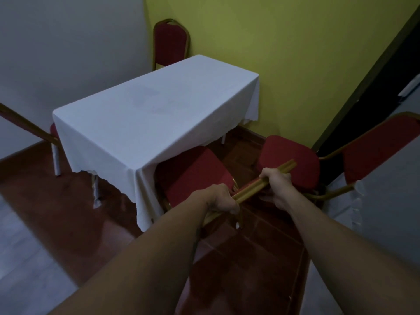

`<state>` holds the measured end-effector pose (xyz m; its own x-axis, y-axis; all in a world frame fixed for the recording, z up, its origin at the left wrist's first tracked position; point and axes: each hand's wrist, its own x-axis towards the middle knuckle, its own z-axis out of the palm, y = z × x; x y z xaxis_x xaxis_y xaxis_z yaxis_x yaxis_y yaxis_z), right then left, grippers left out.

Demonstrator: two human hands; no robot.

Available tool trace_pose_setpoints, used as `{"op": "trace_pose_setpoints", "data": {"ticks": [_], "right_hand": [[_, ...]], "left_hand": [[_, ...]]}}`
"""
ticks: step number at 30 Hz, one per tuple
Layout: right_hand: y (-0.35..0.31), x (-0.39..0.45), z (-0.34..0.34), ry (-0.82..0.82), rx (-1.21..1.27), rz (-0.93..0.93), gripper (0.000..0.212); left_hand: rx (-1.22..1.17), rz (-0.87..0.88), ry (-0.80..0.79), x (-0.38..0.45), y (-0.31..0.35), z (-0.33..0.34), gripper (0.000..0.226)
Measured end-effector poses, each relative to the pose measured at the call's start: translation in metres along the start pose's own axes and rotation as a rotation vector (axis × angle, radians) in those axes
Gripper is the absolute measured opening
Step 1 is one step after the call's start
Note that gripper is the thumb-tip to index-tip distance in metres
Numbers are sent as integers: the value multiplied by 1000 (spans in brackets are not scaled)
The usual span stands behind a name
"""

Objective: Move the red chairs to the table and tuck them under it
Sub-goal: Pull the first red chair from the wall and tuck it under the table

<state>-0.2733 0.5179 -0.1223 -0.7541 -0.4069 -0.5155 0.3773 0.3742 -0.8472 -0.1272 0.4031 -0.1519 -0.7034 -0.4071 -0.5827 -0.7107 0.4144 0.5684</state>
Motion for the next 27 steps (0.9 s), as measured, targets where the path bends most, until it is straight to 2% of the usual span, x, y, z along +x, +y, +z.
{"op": "trace_pose_setpoints", "data": {"ticks": [10, 14, 20, 27], "right_hand": [[-41, 77, 0, -127, -47, -13, 62], [-58, 107, 0, -171, -72, -27, 57], [-80, 144, -1, -244, -137, -64, 67], [-102, 181, -1, -337, -160, -61, 58]], "left_hand": [[-83, -38, 79, 42, 28, -22, 48], [-160, -79, 156, 58, 44, -27, 55], [-224, -134, 295, 78, 64, -25, 62], [-270, -185, 344, 101, 84, -31, 65]]}}
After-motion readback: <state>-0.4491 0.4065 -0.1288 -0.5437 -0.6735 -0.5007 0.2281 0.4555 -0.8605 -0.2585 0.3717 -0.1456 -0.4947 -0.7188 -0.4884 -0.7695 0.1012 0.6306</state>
